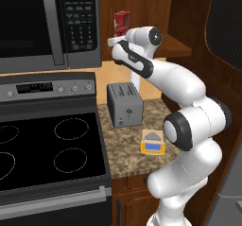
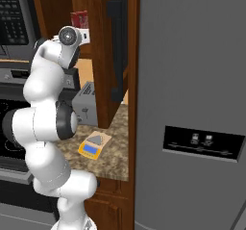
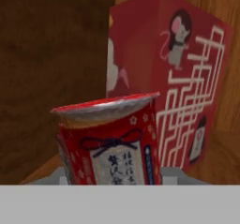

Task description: Pick the yogurt and place it on the digital scale for weighing, and close the cabinet.

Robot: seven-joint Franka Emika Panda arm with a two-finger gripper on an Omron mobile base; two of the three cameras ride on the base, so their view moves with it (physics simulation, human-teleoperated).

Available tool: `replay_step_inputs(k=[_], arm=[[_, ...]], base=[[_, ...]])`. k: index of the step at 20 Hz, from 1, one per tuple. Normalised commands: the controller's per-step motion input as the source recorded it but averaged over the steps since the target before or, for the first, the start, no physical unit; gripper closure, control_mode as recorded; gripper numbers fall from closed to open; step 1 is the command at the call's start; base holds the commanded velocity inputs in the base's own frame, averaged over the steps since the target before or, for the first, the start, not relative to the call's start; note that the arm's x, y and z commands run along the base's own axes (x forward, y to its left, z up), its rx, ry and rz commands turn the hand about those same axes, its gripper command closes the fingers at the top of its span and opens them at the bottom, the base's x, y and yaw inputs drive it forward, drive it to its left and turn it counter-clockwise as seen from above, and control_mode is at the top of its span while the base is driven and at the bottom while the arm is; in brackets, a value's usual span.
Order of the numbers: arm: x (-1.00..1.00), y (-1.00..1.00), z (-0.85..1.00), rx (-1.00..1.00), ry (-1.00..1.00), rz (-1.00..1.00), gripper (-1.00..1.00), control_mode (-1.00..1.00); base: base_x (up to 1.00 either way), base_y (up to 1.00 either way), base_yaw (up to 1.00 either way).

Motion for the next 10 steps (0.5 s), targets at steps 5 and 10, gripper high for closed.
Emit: replay_step_inputs(k=[5, 10], arm=[[-0.24, 0.01, 0.0, 0.0, -0.08, 0.0, 1.0, -1.0], [-0.19, 0.0, -0.01, 0.01, -0.06, 0.0, 1.0, -1.0]], base=[[0.0, 0.0, 0.0], [0.0, 0.0, 0.0]])
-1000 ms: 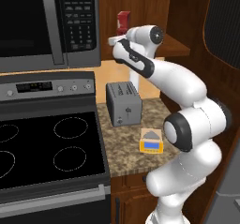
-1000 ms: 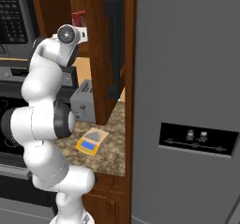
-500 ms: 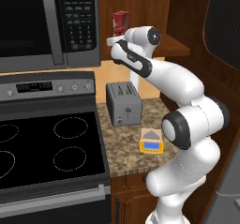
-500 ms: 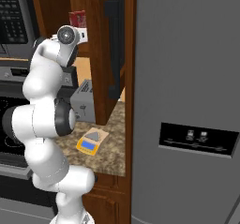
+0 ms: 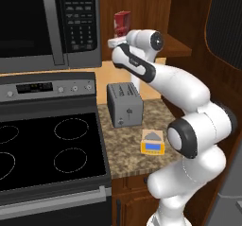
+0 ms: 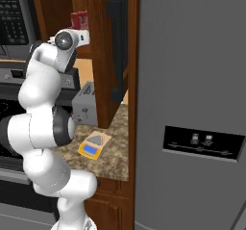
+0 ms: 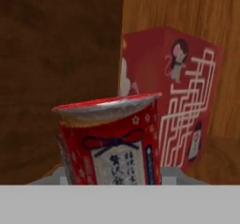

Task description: Pick the yogurt and place it on the digital scale for weighing, and close the cabinet.

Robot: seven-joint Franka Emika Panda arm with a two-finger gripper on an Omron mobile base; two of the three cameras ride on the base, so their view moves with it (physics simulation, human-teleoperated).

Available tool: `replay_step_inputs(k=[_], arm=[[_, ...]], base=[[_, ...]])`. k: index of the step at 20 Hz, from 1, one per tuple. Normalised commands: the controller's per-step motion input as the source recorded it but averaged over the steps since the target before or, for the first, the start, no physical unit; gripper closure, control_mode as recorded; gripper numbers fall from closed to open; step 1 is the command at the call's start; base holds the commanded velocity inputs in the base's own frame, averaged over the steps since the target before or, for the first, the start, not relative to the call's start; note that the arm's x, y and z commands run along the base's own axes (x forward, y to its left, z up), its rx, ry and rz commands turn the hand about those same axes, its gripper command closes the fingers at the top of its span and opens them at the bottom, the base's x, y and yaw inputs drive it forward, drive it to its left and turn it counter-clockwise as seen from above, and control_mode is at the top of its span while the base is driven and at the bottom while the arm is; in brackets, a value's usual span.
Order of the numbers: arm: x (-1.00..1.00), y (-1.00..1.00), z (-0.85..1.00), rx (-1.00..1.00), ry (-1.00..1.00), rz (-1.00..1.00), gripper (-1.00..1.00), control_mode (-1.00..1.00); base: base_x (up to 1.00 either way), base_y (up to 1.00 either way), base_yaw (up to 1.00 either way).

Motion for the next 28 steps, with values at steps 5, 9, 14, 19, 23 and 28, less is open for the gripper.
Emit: replay_step_inputs(k=[5, 9, 14, 19, 23, 28], arm=[[-0.62, 0.0, 0.0, 0.01, -0.13, 0.0, 1.0, -1.0], [-0.9, -0.01, 0.0, 0.1, -0.05, -0.01, 1.0, -1.0], [-0.98, -0.27, 0.0, 0.12, 0.01, -0.03, 1.0, -1.0], [-0.75, -0.19, -0.05, 0.03, 0.05, -0.05, 1.0, -1.0], [-0.28, -0.08, -0.17, 0.07, 0.11, -0.03, 1.0, -1.0], [-0.05, 0.16, -0.4, 0.05, 0.02, -0.18, 1.0, -1.0]], base=[[0.0, 0.0, 0.0], [0.0, 0.0, 0.0], [0.0, 0.0, 0.0], [0.0, 0.0, 0.0], [0.0, 0.0, 0.0], [0.0, 0.0, 0.0]])
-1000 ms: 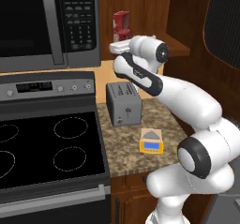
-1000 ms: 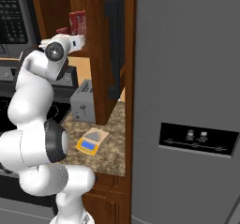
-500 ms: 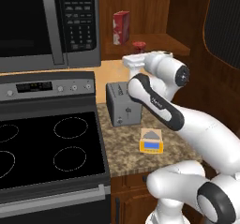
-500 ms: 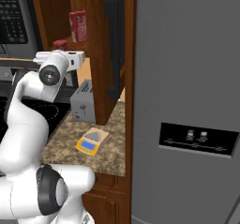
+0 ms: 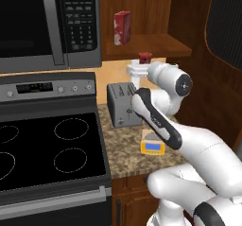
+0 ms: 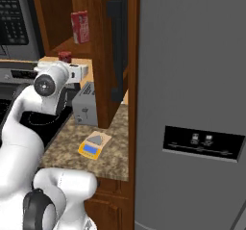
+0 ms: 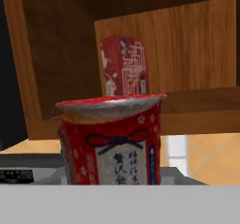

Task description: Pick the yogurt and place it on the digital scale for weighing, and close the cabinet.

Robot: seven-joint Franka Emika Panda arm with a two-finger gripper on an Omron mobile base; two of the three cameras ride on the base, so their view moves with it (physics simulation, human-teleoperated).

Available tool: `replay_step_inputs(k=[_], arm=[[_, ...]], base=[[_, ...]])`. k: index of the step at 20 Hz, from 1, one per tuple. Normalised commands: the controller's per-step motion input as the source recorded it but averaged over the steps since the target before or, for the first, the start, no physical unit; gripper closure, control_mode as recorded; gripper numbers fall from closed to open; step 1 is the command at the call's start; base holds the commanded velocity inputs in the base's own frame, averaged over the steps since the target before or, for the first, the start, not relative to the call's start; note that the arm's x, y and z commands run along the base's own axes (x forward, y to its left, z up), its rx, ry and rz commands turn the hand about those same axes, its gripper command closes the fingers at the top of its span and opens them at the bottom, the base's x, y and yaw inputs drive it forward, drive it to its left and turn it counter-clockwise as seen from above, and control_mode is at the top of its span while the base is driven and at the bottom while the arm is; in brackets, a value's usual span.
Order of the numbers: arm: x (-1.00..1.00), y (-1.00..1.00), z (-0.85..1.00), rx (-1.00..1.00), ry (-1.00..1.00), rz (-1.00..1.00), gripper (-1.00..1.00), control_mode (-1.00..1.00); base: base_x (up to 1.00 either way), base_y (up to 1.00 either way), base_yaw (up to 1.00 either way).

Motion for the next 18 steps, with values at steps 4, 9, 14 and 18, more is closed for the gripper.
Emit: replay_step_inputs(k=[4, 9, 14, 18], arm=[[0.0, 0.36, -0.53, 0.1, 0.0, -0.54, 1.0, -1.0], [0.0, 0.33, -0.39, 0.05, 0.04, -0.42, 1.0, -1.0], [0.0, 0.01, -0.23, 0.11, 0.06, -0.09, 1.0, -1.0], [0.22, 0.0, -0.33, -0.04, 0.01, 0.0, 1.0, -1.0]], base=[[0.0, 0.0, 0.0], [0.0, 0.0, 0.0], [0.0, 0.0, 0.0], [0.0, 0.0, 0.0]])
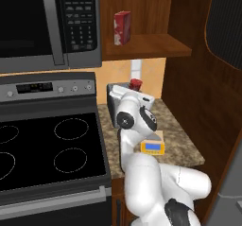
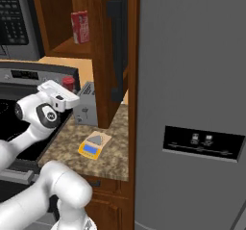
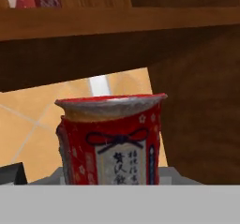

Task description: Pick the yogurt and place it on the digital scale for weighing, and close the cabinet.

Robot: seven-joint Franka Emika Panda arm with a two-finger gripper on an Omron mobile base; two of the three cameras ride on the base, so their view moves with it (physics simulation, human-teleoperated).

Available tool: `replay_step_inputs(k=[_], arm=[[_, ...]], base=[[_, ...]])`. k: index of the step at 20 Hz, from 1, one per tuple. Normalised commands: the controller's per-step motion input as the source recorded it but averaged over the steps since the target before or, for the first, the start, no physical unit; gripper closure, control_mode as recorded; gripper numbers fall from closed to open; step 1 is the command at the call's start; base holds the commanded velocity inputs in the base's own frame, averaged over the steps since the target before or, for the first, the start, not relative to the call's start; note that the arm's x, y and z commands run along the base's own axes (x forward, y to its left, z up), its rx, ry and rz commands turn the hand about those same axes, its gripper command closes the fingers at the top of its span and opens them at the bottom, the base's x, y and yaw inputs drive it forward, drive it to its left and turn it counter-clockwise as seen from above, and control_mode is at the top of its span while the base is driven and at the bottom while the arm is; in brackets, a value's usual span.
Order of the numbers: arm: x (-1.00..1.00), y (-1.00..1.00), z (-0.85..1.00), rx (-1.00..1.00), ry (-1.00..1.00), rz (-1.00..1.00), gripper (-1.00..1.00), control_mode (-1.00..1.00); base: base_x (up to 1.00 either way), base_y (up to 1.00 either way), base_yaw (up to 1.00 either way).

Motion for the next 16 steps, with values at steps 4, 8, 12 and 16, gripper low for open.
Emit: replay_step_inputs(k=[4, 8, 12, 16], arm=[[0.42, 0.06, -0.38, -0.09, 0.0, -0.15, 1.0, -1.0], [0.28, 0.06, -0.33, -0.12, 0.0, -0.48, 1.0, -1.0], [0.16, 0.03, -0.28, -0.13, 0.03, -0.5, 1.0, -1.0], [0.05, -0.17, -0.29, -0.06, 0.13, -0.34, 1.0, -1.0]], base=[[0.0, 0.0, 0.0], [0.0, 0.0, 0.0], [0.0, 0.0, 0.0], [0.0, 0.0, 0.0]])
